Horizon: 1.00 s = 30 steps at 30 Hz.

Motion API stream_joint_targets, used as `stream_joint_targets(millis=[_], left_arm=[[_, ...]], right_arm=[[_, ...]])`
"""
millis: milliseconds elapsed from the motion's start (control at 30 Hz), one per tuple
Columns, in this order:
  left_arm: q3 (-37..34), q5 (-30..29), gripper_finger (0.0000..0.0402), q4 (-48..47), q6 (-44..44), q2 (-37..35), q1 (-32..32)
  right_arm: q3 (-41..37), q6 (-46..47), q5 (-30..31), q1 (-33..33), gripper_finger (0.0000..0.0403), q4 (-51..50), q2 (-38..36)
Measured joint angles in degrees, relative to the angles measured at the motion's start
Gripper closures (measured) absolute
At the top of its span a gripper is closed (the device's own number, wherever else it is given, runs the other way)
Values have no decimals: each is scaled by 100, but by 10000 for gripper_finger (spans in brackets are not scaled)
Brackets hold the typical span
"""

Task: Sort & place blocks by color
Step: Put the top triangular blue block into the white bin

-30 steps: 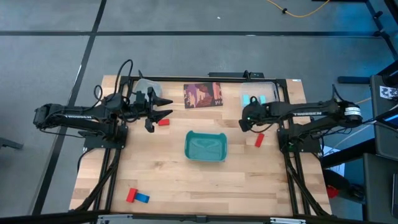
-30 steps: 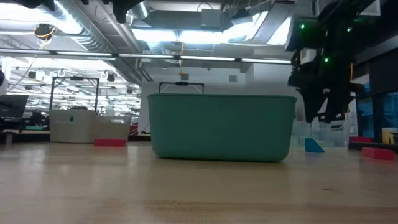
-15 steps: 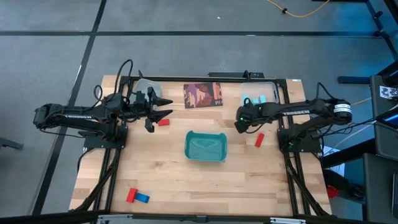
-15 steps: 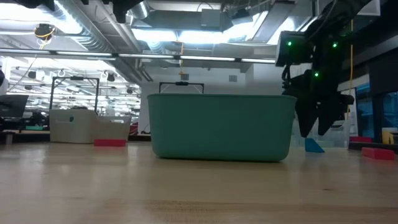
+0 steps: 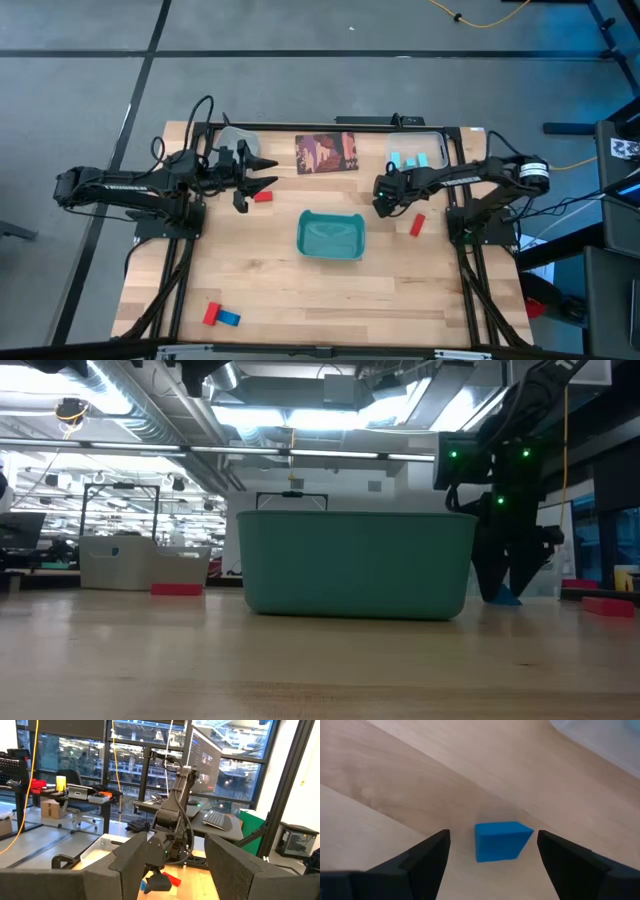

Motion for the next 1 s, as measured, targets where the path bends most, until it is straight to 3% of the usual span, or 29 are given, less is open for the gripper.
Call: stream_joint_targets(millis=[233,533,833,1000], left_arm=[[0,0,209,0,0,0,0],[0,0,209,2,0,0,-2],[0,0,209,1,-1,0,0],[0,0,209,0,-2,0,-2]], right_arm=[[17,-27,-77,-108,143,47,114],[15,-264,-86,-138,158,75,118],[-24,-541,-15,-145,258,-167,-124],[-18,-907,-66,56,265,-270,-640]])
